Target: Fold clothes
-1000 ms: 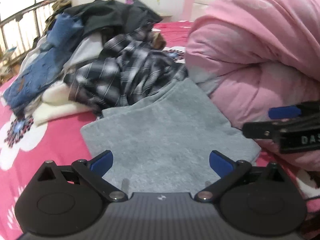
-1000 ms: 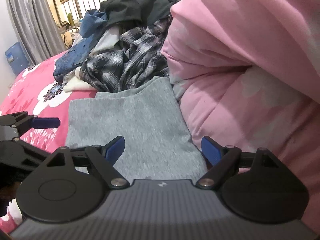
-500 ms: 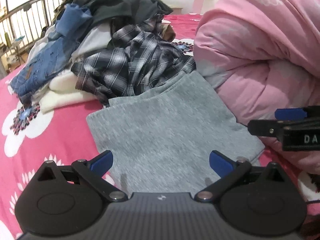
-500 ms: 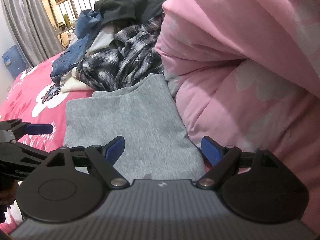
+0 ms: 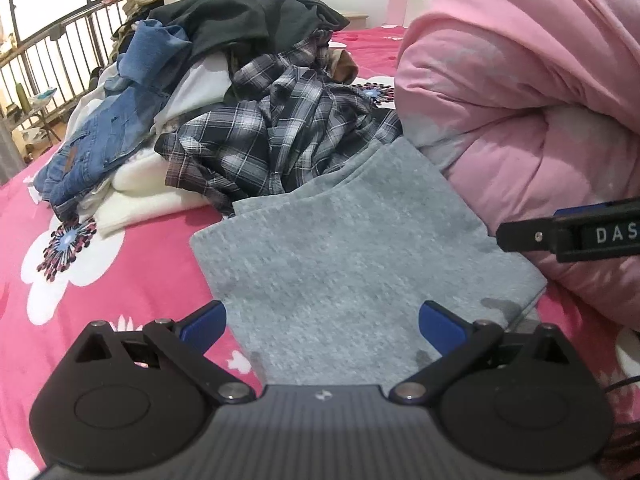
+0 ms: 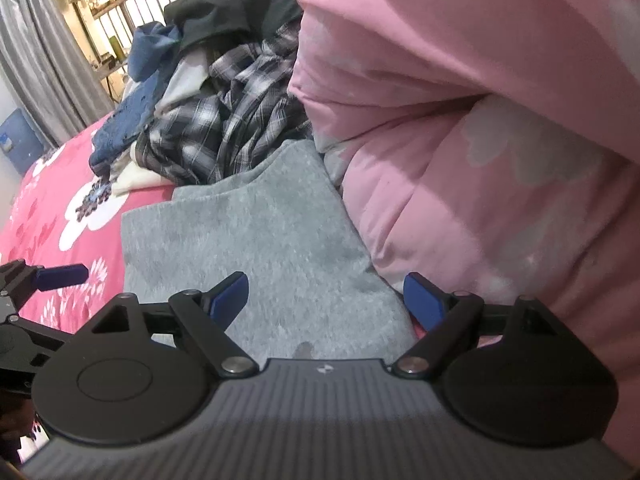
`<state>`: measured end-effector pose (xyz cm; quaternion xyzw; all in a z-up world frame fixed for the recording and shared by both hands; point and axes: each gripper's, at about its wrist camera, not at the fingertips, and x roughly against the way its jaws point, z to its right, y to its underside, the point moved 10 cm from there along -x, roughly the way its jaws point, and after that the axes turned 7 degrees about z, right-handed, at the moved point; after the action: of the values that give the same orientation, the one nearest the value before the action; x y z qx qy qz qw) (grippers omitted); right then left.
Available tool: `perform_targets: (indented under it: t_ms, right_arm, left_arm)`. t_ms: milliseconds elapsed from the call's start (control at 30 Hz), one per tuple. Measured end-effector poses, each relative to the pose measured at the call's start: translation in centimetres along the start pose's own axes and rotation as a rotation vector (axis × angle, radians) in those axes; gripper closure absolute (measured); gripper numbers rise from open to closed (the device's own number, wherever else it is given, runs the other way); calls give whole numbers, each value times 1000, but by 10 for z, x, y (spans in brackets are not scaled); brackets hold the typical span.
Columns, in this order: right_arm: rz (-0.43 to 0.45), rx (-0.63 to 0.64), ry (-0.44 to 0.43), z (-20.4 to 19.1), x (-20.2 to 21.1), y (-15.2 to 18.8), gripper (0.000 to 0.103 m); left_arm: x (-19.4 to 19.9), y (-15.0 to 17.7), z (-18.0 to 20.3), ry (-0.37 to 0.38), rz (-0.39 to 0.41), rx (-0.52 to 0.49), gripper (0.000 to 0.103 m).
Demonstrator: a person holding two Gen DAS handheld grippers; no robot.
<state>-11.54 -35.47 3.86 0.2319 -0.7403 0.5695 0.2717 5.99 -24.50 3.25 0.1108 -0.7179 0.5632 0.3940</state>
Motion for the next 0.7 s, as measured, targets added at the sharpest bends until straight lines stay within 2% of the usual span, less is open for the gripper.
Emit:
perform_targets:
  t_ms: [700]
  right_arm:
    - [-14,14,6,0,-1,2,18]
  left_arm:
    - [-2,0,1,-17,-2,-13,0]
